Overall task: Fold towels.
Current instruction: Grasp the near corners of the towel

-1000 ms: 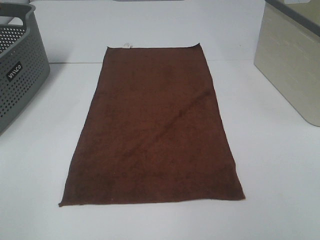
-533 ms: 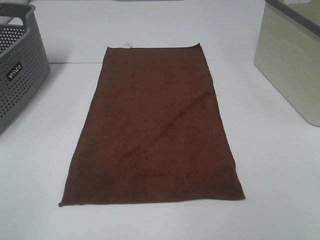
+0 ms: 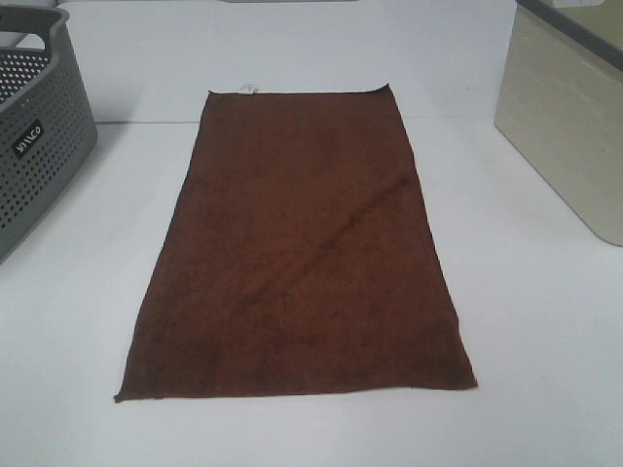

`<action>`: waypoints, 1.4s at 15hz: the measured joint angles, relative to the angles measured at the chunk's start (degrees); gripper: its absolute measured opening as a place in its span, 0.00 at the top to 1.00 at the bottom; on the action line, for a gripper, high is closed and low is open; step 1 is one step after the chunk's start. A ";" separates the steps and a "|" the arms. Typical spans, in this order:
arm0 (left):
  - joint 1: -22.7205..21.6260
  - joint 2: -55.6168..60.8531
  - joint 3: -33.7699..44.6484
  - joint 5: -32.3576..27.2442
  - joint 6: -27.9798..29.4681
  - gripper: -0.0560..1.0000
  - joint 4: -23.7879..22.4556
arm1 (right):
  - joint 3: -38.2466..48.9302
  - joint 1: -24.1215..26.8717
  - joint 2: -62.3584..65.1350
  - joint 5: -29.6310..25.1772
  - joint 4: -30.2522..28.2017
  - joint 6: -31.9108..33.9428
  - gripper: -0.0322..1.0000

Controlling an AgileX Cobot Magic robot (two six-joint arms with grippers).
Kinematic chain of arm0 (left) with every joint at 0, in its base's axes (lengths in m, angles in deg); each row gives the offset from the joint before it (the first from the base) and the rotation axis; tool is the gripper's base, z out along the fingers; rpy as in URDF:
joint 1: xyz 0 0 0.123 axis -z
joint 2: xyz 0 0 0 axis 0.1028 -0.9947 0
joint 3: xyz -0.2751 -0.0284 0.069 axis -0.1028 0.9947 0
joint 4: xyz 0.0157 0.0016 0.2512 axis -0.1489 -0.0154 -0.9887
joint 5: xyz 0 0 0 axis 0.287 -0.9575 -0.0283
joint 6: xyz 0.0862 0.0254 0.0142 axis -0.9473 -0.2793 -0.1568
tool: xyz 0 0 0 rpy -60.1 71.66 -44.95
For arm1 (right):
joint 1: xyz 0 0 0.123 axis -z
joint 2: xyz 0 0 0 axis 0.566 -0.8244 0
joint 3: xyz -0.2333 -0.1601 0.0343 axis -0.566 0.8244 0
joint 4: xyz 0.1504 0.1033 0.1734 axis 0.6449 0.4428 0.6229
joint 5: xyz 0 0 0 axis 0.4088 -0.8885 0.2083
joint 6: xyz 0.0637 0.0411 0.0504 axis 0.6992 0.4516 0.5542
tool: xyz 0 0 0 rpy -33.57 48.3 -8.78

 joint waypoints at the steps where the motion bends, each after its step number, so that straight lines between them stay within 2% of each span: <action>1: 0.00 0.00 0.00 0.00 0.00 0.36 0.00 | 0.00 0.00 0.00 0.00 0.00 0.00 0.21; 21: 0.00 0.00 0.00 0.00 0.00 0.36 0.00 | 0.00 0.00 0.00 0.00 0.00 0.00 0.21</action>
